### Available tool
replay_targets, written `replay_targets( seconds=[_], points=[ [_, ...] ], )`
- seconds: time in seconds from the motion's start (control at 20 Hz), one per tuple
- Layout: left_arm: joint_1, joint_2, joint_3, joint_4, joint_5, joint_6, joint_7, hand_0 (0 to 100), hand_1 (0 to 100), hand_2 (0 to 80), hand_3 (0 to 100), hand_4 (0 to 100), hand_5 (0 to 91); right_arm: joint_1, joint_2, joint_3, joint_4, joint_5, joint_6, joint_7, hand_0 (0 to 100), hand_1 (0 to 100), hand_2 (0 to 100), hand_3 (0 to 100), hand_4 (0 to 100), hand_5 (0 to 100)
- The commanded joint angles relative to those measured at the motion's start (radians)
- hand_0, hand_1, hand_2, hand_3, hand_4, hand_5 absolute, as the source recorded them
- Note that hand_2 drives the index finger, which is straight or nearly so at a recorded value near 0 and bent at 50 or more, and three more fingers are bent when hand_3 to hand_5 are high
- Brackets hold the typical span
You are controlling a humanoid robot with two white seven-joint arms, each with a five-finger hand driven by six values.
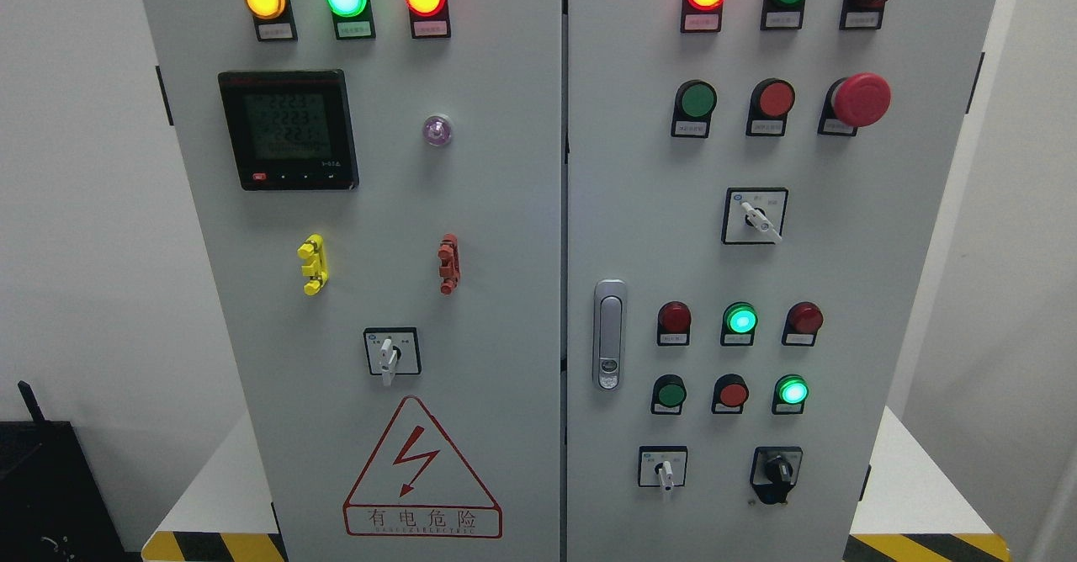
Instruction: Turn on light switch 1
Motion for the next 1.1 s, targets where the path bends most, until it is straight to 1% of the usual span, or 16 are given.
replay_targets(
  seconds=[0.0,0.15,0.25,0.3,0.35,0.45,0.5,0.6,0.65,0.7,0.75,0.85,1.05],
  points=[
    [0.119,0.044,-0.003,-0.288,-0.011,0.0,0.0,29,13,0.0,0,0,0.0,0.0,0.0,-0.001,0.0,0.0,0.0,0.0,30,0,0,0,0,0],
    [0.179,0.071,-0.003,-0.494,-0.016,-0.002,-0.002,30,17,0.0,0,0,0.0,0.0,0.0,-0.001,0.0,0.0,0.0,0.0,30,0,0,0,0,0],
    [0.224,0.088,0.007,-0.659,-0.04,0.0,-0.003,33,20,0.0,0,0,0.0,0.0,0.0,-0.001,0.0,0.0,0.0,0.0,30,0,0,0,0,0],
    [0.253,0.1,0.026,-0.75,-0.061,0.001,-0.012,34,21,0.0,0,0,0.0,0.0,0.0,0.001,0.0,0.0,0.0,0.0,30,0,0,0,0,0],
    [0.277,0.11,0.054,-0.833,-0.095,0.003,-0.037,36,22,0.0,0,0,0.0,0.0,0.0,-0.001,0.0,0.0,0.0,0.0,30,0,0,0,0,0],
    [0.293,0.107,0.112,-0.985,-0.17,0.003,-0.094,38,23,0.0,0,0,0.0,0.0,0.0,0.001,0.0,0.0,0.0,0.0,30,0,0,0,0,0],
    [0.306,0.105,0.126,-1.057,-0.193,0.004,-0.117,40,23,0.0,0,0,0.0,-0.001,0.0,0.001,0.0,0.0,0.0,0.0,30,0,0,0,0,0],
    [0.325,0.104,0.129,-1.207,-0.198,0.004,-0.16,42,23,0.0,0,2,0.0,0.0,0.0,-0.001,0.0,0.0,0.0,0.0,30,0,0,0,0,0],
    [0.328,0.104,0.129,-1.273,-0.198,0.004,-0.17,42,23,0.0,0,6,0.0,0.0,0.0,0.001,0.0,0.0,0.0,0.0,30,0,0,0,0,0],
    [0.33,0.104,0.129,-1.327,-0.198,0.003,-0.17,43,23,0.0,3,9,0.0,0.0,0.0,-0.001,0.0,0.0,0.0,0.0,30,0,0,0,0,0],
    [0.33,0.101,0.131,-1.376,-0.2,0.001,-0.17,44,23,1.8,6,12,0.0,0.0,0.0,-0.001,0.0,0.0,0.0,0.0,30,0,0,0,0,0],
    [0.325,0.104,0.132,-1.473,-0.197,0.0,-0.167,45,24,4.5,17,21,0.0,0.0,0.0,0.001,0.0,0.0,0.0,0.0,30,0,0,0,0,0],
    [0.294,0.11,0.137,-1.617,-0.191,0.004,-0.166,45,26,4.0,21,26,0.0,0.0,0.0,0.001,0.0,0.0,0.0,0.0,30,0,0,0,0,0]
  ],
)
